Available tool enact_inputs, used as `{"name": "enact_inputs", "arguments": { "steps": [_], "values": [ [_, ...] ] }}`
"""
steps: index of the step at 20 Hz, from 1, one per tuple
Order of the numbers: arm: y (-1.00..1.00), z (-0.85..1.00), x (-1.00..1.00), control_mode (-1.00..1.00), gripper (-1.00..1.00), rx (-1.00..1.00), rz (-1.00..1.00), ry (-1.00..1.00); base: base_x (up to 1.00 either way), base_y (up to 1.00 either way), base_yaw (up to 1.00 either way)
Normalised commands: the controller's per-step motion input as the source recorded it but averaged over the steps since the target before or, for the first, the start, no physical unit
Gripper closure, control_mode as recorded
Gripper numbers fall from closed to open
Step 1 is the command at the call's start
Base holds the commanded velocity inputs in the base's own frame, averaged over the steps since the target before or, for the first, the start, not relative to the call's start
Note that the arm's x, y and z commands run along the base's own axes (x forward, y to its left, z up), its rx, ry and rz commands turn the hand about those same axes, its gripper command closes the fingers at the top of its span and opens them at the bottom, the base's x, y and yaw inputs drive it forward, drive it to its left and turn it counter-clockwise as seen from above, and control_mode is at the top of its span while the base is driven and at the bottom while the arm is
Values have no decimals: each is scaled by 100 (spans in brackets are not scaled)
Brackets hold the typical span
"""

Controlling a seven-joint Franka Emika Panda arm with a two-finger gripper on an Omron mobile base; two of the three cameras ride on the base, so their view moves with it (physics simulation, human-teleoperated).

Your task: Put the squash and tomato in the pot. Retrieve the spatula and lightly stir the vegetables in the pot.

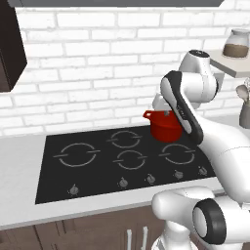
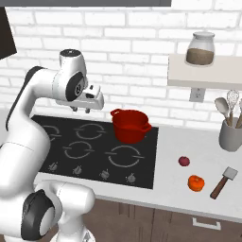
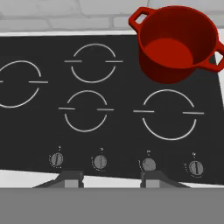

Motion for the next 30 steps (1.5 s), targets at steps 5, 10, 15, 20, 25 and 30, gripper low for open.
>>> {"name": "enact_inputs", "arguments": {
  "steps": [5, 10, 15, 20, 25, 30],
  "values": [
    [-7, -7, -1, -100, -100, -1, 0, 0, 0, 0, 0],
    [-33, -19, -19, -100, -100, -3, -3, -9, 0, 0, 0],
    [-51, -41, -5, -100, -100, -6, 0, 0, 0, 0, 0],
    [-100, -24, 0, -100, -100, 0, -1, 0, 0, 0, 0],
    [-100, -9, 3, -100, -100, 0, -13, 2, 0, 0, 0],
    [-100, -37, 14, -100, -100, -10, -27, 15, 0, 0, 0]
  ]
}}
